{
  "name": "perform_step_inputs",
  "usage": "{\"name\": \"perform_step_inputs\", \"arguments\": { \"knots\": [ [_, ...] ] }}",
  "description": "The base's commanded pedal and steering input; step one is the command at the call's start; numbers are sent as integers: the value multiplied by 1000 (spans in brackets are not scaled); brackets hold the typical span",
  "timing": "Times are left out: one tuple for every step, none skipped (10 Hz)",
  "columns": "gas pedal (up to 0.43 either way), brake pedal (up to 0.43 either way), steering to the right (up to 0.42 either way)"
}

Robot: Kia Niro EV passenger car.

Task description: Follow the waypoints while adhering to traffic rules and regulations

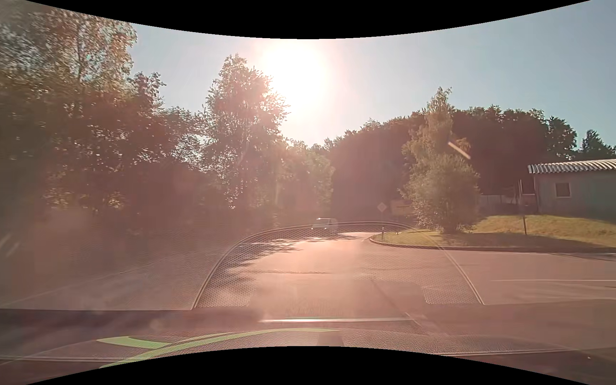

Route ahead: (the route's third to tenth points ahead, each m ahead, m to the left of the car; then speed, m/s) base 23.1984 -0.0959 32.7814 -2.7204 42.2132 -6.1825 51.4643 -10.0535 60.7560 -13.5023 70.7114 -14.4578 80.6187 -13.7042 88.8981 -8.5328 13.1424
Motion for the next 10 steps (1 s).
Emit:
{"name": "perform_step_inputs", "arguments": {
  "knots": [
    [0,6,41],
    [0,6,41],
    [0,0,41],
    [0,0,40],
    [0,0,39],
    [0,0,38],
    [0,0,36],
    [0,0,36],
    [0,0,35],
    [0,0,35]
  ]
}}
